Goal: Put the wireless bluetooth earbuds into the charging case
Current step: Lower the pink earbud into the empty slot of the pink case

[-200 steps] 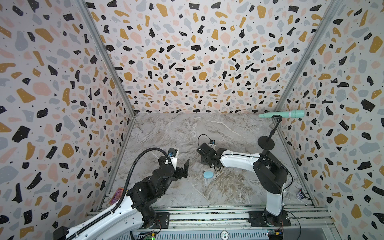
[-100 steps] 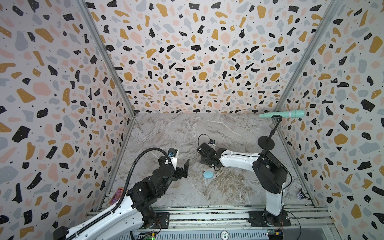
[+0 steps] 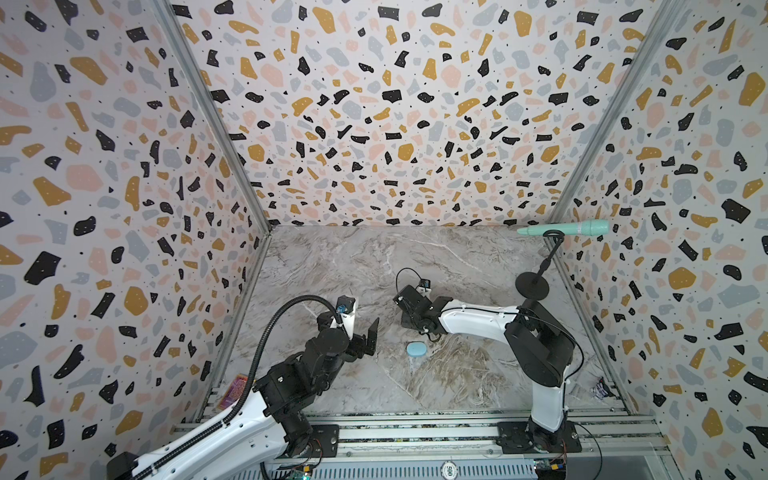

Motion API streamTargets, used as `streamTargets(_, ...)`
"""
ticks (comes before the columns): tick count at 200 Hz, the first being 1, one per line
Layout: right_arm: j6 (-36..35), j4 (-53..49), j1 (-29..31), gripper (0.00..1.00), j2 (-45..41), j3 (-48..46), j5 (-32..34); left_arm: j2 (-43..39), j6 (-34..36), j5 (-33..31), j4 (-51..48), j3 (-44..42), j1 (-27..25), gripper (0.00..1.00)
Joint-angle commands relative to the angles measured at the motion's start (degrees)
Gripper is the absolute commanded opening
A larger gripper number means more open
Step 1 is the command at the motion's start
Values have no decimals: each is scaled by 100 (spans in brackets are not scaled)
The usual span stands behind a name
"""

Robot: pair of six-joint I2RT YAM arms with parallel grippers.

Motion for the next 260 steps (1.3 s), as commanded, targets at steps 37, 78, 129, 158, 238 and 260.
streamTargets(37,77,-229,-8,16,63,83,-66,-1,79,13,224,-68,-22,100)
streamTargets(78,75,-245,-7,20,28,82,-58,-1,85,30,227,-66,-23,100)
streamTargets(129,73,-263,-7,23,23,92,-75,8,85,38,232,-70,-22,100)
streamTargets(158,76,-282,1,23,7,103,-62,28,86,47,234,-70,-22,100)
streamTargets(238,28,-364,9,25,-160,131,-58,65,86,64,241,-63,-27,100)
streamTargets(260,-14,-320,32,28,-293,89,-31,78,82,57,241,-57,-22,100)
